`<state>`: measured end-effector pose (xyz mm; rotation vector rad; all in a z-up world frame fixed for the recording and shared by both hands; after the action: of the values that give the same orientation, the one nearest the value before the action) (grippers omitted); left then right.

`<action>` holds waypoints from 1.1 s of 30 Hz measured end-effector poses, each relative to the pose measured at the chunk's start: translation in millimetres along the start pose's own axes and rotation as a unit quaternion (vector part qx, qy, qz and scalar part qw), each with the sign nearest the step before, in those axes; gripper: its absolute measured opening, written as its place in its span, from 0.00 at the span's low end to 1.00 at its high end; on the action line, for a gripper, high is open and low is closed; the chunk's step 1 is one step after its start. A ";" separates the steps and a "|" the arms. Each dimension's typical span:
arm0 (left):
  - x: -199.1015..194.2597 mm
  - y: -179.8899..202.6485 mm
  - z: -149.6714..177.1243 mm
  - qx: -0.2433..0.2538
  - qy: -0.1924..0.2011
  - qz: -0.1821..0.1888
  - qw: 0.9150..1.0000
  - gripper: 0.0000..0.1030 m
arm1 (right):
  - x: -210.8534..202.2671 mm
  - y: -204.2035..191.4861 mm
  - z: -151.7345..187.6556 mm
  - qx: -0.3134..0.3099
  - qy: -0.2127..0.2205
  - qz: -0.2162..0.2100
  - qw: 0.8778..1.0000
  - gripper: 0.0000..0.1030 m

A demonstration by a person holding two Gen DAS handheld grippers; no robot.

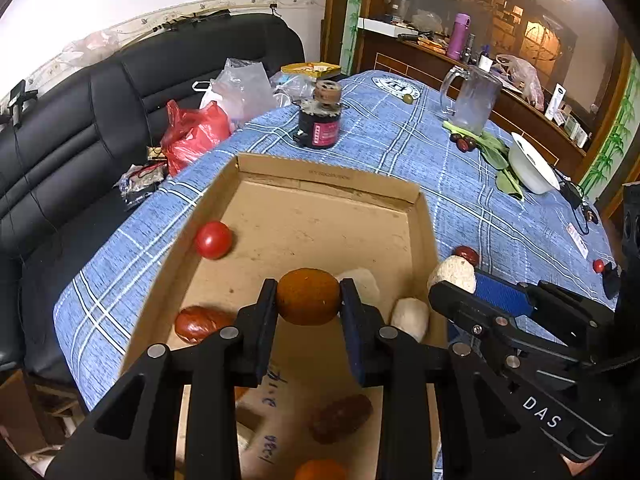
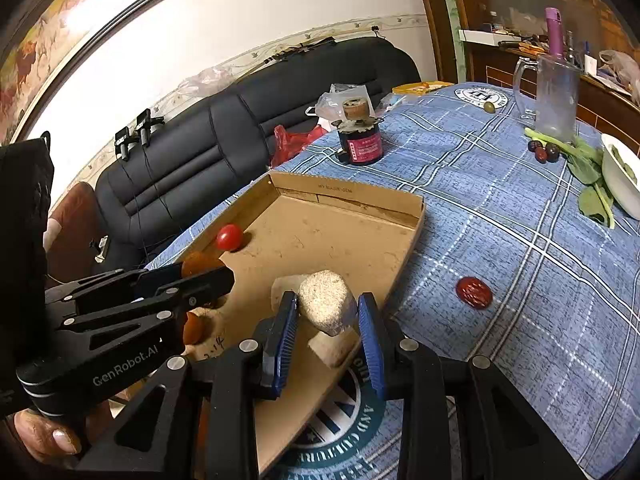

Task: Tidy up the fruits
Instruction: 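Carry the orange in the left tool and the rice-cake piece in the right tool over the tray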

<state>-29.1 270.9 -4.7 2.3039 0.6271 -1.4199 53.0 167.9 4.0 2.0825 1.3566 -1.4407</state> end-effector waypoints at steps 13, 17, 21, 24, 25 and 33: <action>28.8 -18.2 -38.5 -0.009 -0.025 0.000 1.000 0.27 | 27.8 0.8 -33.0 0.001 -0.009 0.002 1.000 0.30; 47.3 -19.1 -58.2 -0.014 -0.049 0.008 0.999 0.27 | 42.1 3.9 -47.1 0.006 -0.017 0.004 1.000 0.30; 61.1 -16.8 -72.9 -0.011 -0.059 -0.009 0.998 0.27 | 53.7 4.9 -57.7 0.004 -0.024 0.010 1.000 0.30; 72.5 -17.7 -81.1 -0.013 -0.070 -0.020 0.997 0.27 | 59.7 5.4 -61.4 0.002 -0.028 0.014 1.000 0.30; 75.0 -18.3 -82.7 -0.015 -0.072 -0.021 0.997 0.27 | 61.1 5.7 -61.9 0.002 -0.029 0.016 0.999 0.30; 90.3 -21.6 -92.0 -0.024 -0.083 -0.036 0.996 0.27 | 75.5 5.5 -64.1 -0.007 -0.047 0.028 0.998 0.30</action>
<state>63.0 353.0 -48.0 2.1192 0.6905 -1.5925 100.3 247.8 -30.8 2.0008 1.2578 -1.4826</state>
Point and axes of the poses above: each gripper's, at about its wrist camera, not at the fingertips, and x roughly the way its jaws point, y to its right, z to its underside, the point moved 1 cm from there along x, roughly the way its jaws point, and after that the axes turned 13 degrees about -y, right-handed, at the moved point
